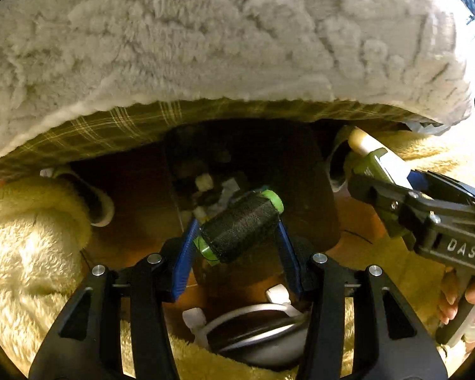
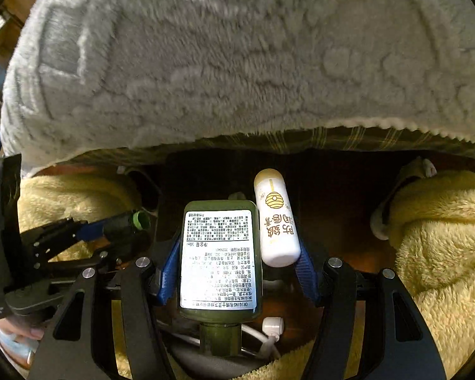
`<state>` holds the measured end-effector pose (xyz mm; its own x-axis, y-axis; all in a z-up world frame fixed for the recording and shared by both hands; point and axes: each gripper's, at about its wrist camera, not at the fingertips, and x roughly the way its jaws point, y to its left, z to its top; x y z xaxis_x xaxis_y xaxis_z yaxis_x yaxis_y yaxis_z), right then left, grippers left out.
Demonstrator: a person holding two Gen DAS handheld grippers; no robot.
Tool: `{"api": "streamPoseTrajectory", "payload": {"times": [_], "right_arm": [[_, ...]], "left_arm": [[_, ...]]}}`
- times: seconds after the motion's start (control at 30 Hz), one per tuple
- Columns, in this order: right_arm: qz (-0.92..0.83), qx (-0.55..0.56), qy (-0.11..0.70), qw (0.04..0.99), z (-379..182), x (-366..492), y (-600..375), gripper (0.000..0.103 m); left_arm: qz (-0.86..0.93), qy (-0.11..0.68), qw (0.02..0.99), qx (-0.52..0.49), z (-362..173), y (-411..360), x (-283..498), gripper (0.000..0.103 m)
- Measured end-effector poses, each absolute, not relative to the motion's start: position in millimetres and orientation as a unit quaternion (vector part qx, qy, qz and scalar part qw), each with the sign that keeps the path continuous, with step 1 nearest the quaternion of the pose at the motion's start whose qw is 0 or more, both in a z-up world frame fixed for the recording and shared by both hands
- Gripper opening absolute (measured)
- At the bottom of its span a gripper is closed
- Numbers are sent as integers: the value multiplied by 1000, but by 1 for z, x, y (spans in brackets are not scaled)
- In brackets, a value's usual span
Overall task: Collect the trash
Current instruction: 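Open both tools to drop the items into the bin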
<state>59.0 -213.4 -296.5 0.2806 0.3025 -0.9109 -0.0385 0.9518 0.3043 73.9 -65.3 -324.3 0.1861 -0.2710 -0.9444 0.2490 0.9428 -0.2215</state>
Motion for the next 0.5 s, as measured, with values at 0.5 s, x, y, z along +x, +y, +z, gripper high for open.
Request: {"api": "streamPoseTrajectory", "payload": {"times": [0.5], "right_arm": [[111,99,584,798,-288,72,-203,83]], "left_arm": [[-174,619,765,-27,-321,-65,77,76]]}}
